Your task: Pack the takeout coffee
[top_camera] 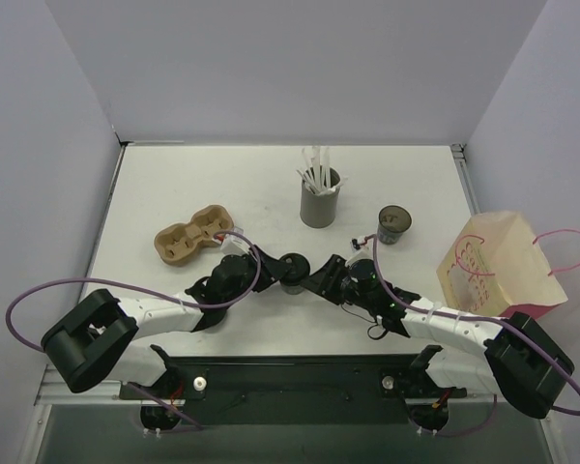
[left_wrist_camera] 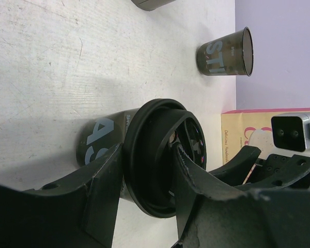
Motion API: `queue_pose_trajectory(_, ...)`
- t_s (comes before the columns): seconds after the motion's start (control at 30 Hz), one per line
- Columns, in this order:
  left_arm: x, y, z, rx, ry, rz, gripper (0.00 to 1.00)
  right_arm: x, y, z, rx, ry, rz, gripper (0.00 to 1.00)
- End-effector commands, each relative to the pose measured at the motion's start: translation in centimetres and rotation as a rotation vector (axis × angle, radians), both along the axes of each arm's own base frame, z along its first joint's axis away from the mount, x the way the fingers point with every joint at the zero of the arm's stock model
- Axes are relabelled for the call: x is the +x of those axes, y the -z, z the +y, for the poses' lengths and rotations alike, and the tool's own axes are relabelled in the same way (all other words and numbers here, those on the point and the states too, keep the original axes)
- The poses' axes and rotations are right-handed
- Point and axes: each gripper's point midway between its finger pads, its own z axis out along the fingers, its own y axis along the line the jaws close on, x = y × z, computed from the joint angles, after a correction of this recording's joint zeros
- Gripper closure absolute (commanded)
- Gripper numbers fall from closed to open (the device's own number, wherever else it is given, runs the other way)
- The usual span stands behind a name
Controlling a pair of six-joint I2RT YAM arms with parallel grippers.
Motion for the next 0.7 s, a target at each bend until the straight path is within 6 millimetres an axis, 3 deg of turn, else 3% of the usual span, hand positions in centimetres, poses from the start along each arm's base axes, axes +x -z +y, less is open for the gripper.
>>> queue_pose_trajectory(0.0, -9.6, 13.8, 8.7, 0.489, 0.094, 0.422, 0.55, 0.9, -1.9, 1.0, 0.08, 0.016, -0.051, 0.61)
queue_pose_trajectory(0.27, -9.7, 13.8, 8.6, 0.488, 0.095, 0.425, 0.55, 1.1, -2.1, 1.1, 0.087, 0.022, -0.051, 0.62)
queue_pose_trajectory(0.67, -9.9, 13.8, 8.8, 0.482, 0.092, 0.427, 0.55, 1.2, 1.1, -0.2, 0.037, 0.087, -0.005, 0.66)
